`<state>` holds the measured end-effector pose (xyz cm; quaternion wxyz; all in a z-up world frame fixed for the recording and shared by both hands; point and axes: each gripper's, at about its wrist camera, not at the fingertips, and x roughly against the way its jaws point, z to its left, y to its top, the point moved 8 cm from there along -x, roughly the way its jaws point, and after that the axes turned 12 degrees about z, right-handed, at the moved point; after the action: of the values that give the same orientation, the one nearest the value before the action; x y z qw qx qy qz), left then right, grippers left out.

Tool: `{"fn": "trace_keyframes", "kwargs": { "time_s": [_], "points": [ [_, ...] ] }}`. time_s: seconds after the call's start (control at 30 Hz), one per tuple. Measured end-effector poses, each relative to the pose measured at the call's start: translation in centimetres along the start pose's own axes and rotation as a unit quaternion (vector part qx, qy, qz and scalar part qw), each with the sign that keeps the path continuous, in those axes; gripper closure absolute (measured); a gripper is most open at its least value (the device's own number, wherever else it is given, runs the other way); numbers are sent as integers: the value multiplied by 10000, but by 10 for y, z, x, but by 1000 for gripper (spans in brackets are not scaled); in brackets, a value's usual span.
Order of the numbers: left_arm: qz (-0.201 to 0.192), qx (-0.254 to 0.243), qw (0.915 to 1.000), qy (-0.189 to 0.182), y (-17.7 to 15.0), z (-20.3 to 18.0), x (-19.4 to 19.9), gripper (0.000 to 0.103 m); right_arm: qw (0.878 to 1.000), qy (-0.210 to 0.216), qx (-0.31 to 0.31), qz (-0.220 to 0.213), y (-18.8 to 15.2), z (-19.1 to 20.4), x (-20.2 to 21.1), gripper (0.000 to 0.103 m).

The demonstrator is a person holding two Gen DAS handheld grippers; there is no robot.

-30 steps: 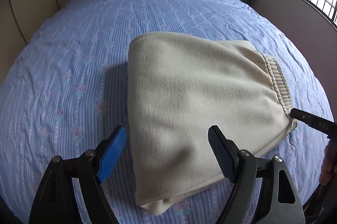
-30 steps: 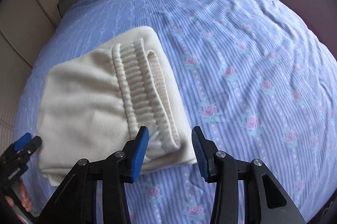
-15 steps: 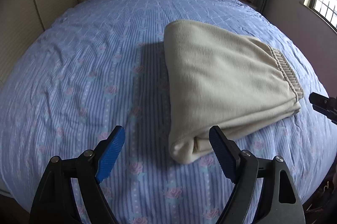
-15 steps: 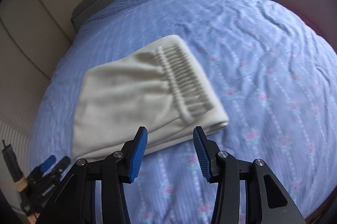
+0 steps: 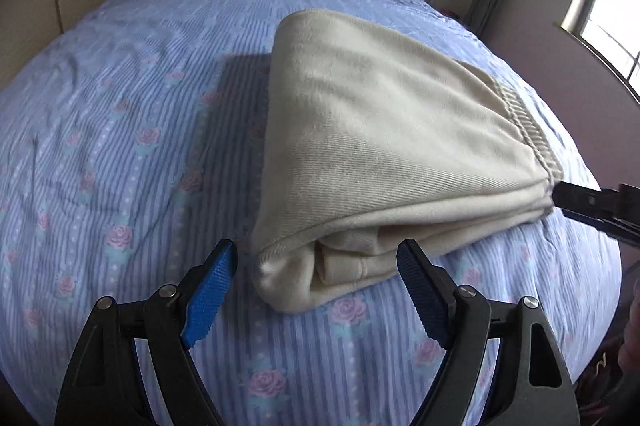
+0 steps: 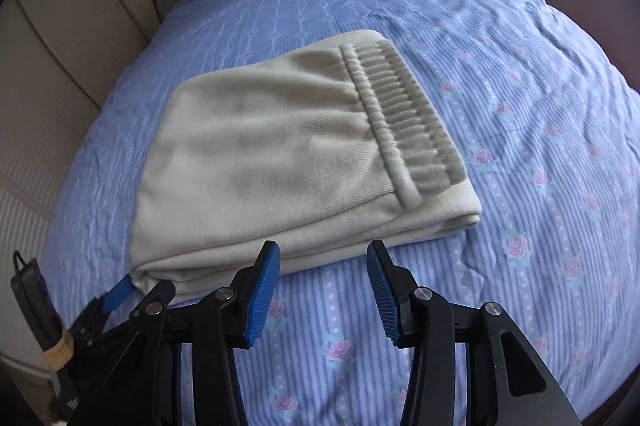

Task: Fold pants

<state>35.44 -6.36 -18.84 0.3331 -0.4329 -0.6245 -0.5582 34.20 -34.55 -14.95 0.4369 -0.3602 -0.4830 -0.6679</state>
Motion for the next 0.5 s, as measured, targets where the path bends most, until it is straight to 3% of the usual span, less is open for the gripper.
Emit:
{"fn": "trace_keyframes", "kwargs": {
  "time_s": [0.1, 0.3, 0.5],
  "points": [
    [10, 230, 9997, 124, 3, 7, -11, 21, 9995, 10, -320, -79, 4, -16, 0, 57],
    [165, 948, 9939, -542, -2, 20, -17, 20, 9970, -183, -625, -422, 21, -41, 5, 57],
    [-240, 710, 9971, -125, 4, 13, 0, 21, 9902, 220, -1257, -573, 33, -68, 7, 57]
  ]
}}
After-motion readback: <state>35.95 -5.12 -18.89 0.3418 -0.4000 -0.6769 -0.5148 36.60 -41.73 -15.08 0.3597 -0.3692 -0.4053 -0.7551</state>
